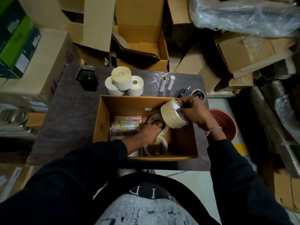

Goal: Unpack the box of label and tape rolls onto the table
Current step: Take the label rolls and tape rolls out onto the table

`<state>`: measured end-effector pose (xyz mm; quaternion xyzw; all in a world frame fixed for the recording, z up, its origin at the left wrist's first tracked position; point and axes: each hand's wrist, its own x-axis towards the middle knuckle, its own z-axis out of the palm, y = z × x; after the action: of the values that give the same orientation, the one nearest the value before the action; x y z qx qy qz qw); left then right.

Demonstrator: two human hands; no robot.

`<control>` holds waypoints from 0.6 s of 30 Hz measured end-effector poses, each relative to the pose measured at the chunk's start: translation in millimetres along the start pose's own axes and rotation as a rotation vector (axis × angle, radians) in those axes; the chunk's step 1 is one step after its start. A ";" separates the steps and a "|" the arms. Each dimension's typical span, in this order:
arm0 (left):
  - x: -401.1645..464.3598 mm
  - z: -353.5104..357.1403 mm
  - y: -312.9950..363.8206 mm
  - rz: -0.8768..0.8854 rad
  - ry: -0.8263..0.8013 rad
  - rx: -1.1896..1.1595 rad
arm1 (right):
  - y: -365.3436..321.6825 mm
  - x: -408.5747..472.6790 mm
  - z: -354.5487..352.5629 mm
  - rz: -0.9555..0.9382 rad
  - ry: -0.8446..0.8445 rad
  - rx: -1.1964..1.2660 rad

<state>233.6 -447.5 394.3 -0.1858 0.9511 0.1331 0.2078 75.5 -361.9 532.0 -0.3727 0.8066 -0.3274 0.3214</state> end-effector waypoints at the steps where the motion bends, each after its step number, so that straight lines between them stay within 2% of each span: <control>1: 0.8 -0.5 -1.8 -0.002 0.010 -0.004 | -0.8 -0.6 -1.5 0.007 0.004 0.047; 11: -26.7 -30.0 -34.8 -0.093 0.054 0.055 | -23.9 -3.3 -18.8 0.114 -0.106 0.343; 15: -35.2 -33.2 -40.1 -0.164 -0.019 0.171 | -24.8 2.2 -12.2 0.132 -0.165 0.161; 18: -39.8 -33.1 -35.8 -0.174 -0.106 0.287 | -18.7 7.0 3.0 0.108 -0.123 -0.012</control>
<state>270.4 -478.7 434.8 -0.2284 0.9284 -0.0127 0.2929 81.5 -377.9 542.7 -0.3499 0.8063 -0.2811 0.3852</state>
